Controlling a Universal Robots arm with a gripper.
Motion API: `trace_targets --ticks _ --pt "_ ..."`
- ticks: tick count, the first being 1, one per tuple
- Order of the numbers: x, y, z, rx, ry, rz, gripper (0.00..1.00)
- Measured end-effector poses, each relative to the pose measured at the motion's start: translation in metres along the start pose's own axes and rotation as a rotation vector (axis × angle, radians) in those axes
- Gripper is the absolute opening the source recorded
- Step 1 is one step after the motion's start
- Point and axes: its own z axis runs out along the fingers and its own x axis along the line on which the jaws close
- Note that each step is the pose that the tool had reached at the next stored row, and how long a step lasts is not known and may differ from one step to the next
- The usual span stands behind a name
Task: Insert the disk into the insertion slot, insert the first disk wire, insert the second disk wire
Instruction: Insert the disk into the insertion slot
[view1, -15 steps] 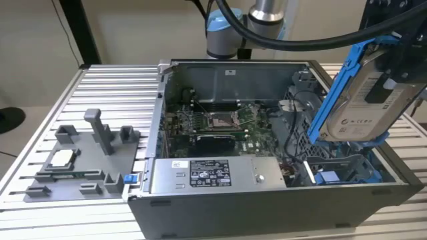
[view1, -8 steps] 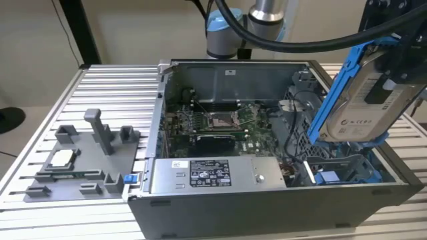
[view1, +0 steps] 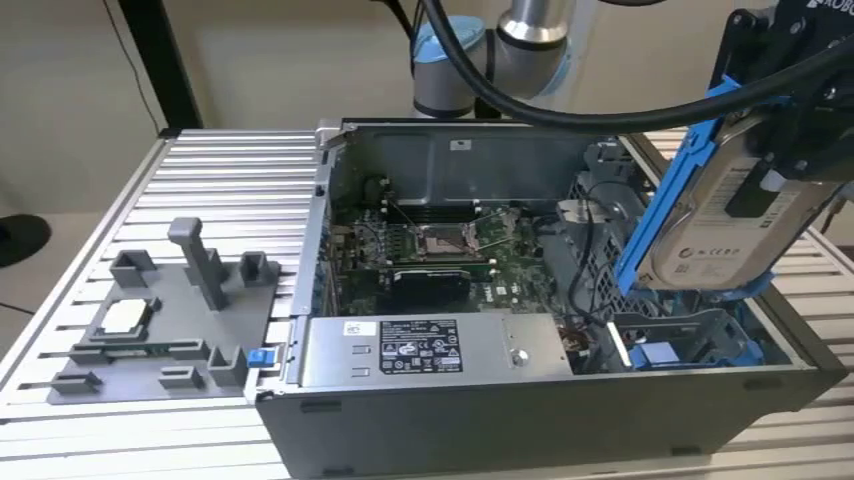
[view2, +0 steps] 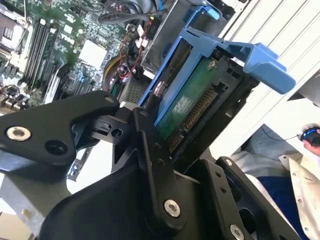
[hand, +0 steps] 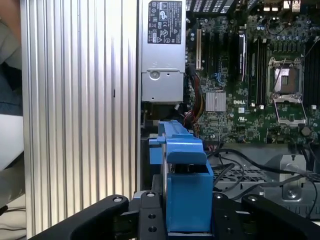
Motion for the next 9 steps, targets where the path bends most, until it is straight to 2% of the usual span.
trace_targets --ticks 9 --pt "-0.0002 -0.0121 0.0095 0.0000 -0.0014 0.000 0.00"
